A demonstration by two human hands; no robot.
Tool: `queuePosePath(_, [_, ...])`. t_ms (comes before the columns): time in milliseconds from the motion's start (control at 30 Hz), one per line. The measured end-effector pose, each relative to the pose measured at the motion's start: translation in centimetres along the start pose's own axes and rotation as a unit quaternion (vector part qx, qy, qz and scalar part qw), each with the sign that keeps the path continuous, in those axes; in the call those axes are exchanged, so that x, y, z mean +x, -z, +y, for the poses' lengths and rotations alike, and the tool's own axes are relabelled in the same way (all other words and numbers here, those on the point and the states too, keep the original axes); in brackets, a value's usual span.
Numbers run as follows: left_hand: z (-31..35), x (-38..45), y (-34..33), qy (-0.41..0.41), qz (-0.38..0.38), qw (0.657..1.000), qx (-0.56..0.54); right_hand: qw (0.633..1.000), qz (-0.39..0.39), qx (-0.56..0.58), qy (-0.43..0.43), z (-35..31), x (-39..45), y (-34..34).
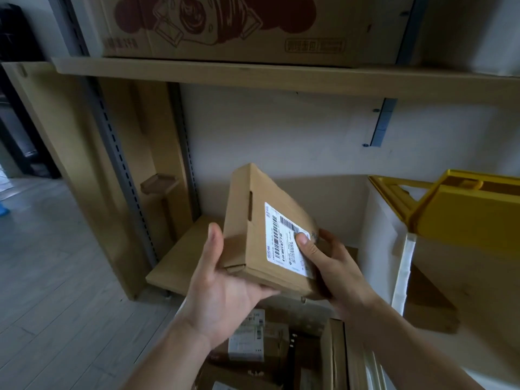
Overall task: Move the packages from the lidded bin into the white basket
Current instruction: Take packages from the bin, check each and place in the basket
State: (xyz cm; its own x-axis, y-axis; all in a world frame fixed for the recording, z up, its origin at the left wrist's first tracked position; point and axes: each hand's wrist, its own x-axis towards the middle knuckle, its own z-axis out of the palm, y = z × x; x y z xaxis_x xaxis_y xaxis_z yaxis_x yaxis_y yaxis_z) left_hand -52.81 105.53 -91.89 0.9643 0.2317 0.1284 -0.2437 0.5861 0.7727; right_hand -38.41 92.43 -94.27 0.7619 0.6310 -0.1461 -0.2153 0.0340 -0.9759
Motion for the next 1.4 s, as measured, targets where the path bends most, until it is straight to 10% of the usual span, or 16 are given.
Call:
queuePosePath(300, [1.3,-0.5,0.5,-0.031,0.182,0.983,0.022,0.994,0.091,0.033,0.043,-0.6,0.1,1.4])
queuePosePath(967, [-0.6,-0.8,3.4,-0.07,0.237,0.84,0.483,0.982,0.144,-0.051,0.113,-1.6,-1.7,2.3])
queuePosePath(1233, [-0.3,-0.9,2.9,-0.024,0.216,0.834,0.507,0.985,0.12,-0.076,0.098,-1.8,-2.1,2.5])
queuePosePath(1400, [0.4,-0.5,3.2,-0.01,0.323,0.897,0.302,0.993,0.074,-0.061,0.075,-2.5,-2.6,2.9])
